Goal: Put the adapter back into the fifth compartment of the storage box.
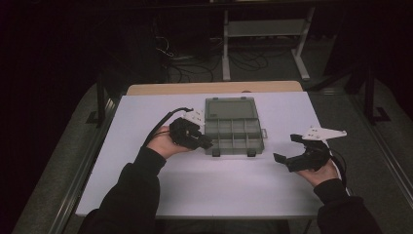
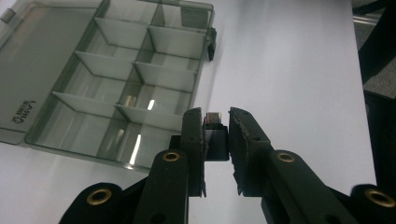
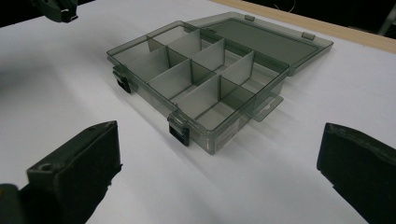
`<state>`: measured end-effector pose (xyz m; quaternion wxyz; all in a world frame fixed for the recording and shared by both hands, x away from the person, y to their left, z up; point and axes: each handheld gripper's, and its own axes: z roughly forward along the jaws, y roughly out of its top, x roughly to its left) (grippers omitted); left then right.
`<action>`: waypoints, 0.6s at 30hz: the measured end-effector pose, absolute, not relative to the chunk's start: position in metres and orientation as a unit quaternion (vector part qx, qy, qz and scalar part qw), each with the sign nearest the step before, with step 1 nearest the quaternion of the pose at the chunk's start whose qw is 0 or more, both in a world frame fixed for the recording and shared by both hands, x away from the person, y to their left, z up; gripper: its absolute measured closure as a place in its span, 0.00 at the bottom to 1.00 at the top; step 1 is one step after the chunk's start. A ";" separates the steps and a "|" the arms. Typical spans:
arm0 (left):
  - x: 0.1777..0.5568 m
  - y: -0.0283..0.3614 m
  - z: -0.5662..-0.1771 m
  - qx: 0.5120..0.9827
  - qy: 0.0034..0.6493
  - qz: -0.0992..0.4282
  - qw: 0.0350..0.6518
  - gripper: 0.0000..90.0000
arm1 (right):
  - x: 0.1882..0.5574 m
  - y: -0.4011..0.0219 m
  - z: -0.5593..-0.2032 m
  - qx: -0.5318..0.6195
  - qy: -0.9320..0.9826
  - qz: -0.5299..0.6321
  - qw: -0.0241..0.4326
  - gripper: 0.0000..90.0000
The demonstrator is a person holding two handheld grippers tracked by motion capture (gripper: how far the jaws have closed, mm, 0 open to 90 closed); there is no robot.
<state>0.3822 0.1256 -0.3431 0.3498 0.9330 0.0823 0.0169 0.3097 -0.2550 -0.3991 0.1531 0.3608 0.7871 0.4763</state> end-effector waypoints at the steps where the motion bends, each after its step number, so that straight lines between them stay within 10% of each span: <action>1: 0.386 0.123 -0.342 0.933 0.083 0.019 0.349 0.85 | 0.310 -0.255 -0.399 0.361 0.786 0.477 0.153 0.00; 18: 0.405 0.126 -0.347 0.923 0.110 0.025 0.367 0.85 | 0.310 -0.255 -0.399 0.362 0.786 0.478 0.152 0.00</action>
